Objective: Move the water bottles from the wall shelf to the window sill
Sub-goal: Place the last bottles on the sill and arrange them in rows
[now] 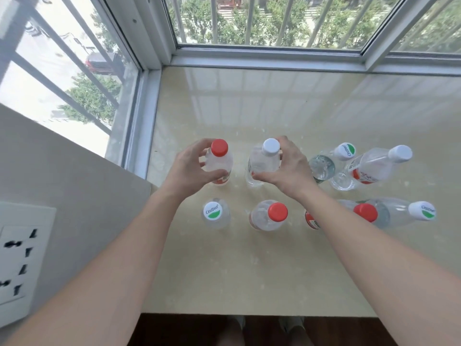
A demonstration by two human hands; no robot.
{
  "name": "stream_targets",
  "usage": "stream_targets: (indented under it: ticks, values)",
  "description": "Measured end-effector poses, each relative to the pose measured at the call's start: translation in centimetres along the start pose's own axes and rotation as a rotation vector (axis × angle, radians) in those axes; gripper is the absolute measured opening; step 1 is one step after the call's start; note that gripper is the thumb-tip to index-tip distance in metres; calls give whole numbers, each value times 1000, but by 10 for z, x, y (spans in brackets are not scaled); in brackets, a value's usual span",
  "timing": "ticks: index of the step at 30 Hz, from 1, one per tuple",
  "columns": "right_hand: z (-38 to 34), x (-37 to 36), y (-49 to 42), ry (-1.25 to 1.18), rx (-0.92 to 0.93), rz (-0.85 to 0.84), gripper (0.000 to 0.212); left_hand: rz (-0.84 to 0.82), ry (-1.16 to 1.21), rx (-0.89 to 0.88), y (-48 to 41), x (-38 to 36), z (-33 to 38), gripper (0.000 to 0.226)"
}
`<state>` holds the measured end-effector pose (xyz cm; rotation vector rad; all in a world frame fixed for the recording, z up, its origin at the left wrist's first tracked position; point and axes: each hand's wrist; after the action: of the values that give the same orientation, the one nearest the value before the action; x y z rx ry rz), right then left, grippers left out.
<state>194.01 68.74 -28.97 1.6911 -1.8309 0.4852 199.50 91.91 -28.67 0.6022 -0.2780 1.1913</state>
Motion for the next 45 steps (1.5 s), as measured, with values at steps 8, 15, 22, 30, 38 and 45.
stream_targets:
  ticks: [8, 15, 22, 30, 38, 45]
  values:
    - [8, -7, 1, 5, 0, 23, 63, 2, -12, -10, 0, -3, -5, 63]
    - [10, -6, -1, 23, 4, -3, 65, 0, -24, -15, 0, -2, -7, 64]
    - [-4, 4, 8, 61, 7, -8, 96, -31, -150, 21, 16, 10, -5, 95]
    - [-58, 90, 56, 156, 94, 96, 74, 129, -447, -122, 70, 64, 73, 80]
    - [-9, 227, 98, 346, 95, 168, 60, 71, -633, -369, 70, -13, 164, 69]
    - [84, 267, 88, 312, 13, 40, 63, 64, -623, -333, 60, -107, 192, 70]
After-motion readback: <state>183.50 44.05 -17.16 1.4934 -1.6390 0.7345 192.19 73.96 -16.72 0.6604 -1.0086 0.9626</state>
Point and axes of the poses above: each hand's wrist, its own y-axis away from the middle knuckle, its own x-axis out of the back of the hand, z = x × y, and after that the axes turned 8 degrees about x, right-handed
